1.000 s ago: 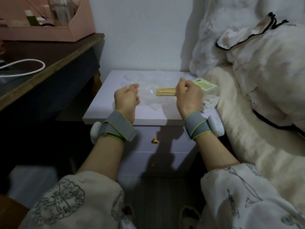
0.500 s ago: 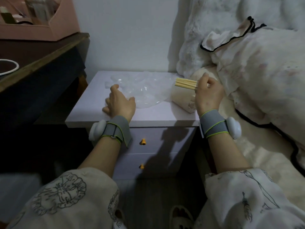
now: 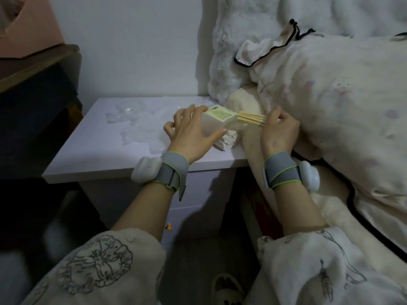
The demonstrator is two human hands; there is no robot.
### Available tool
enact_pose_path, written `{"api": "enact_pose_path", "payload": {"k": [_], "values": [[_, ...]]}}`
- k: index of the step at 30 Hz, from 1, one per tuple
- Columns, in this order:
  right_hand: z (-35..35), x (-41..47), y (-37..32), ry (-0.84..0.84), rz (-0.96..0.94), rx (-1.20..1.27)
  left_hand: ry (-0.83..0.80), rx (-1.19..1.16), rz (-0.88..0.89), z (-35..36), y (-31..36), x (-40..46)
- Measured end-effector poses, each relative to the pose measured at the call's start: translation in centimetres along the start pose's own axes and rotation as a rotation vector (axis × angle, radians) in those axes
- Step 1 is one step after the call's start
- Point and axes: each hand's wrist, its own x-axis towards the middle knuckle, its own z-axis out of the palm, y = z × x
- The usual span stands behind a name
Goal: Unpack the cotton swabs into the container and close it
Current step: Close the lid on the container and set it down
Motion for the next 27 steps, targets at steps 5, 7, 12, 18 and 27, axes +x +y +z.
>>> {"api": "enact_pose_path", "payload": {"k": [5, 7, 12, 18, 27], "values": [[0.2, 0.4, 1.1, -0.014, -0.035, 0.005, -0.039, -0.132, -0.036, 0.6, 1.0, 0.5], [0.6, 0.5, 1.4, -0.019, -0.059, -0.019, -0.026, -0.224, -0.056, 0.6, 1.1, 0.5], [0.9, 0.8, 1.1, -0.019, -0.064, -0.055, 0.014, -0.369, -0.058, 0.7, 1.1, 0.7], [1.5, 0.1, -0.3, -0.107, -0.124, -0.219, 0.04, -0.434, -0.051, 0.2, 1.2, 0.3], [1.9, -1.2, -2.4, -0.256, -0.186, -0.247, 0.075, -0.501, -0.072, -1.1, 0.7, -0.4]]}}
